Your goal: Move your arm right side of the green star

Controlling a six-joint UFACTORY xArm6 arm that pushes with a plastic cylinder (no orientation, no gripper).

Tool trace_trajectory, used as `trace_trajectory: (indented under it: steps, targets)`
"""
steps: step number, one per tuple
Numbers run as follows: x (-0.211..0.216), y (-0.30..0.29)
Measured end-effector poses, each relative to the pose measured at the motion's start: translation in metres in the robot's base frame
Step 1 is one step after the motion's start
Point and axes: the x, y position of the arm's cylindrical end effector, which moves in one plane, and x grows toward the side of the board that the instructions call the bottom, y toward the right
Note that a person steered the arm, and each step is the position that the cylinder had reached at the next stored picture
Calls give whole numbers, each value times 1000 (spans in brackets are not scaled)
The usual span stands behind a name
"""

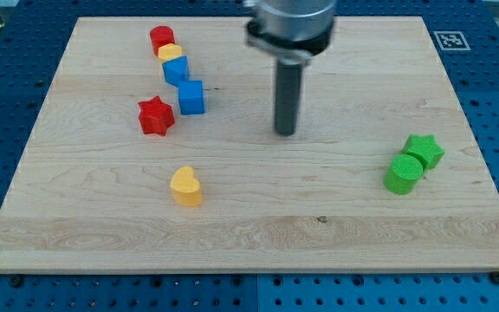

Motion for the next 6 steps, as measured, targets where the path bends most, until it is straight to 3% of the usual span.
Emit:
trace_trajectory:
  steps: [1, 2, 5, 6]
  targets:
    - [-30, 81]
    - [-28, 198]
    - [60, 200]
    - [63, 176]
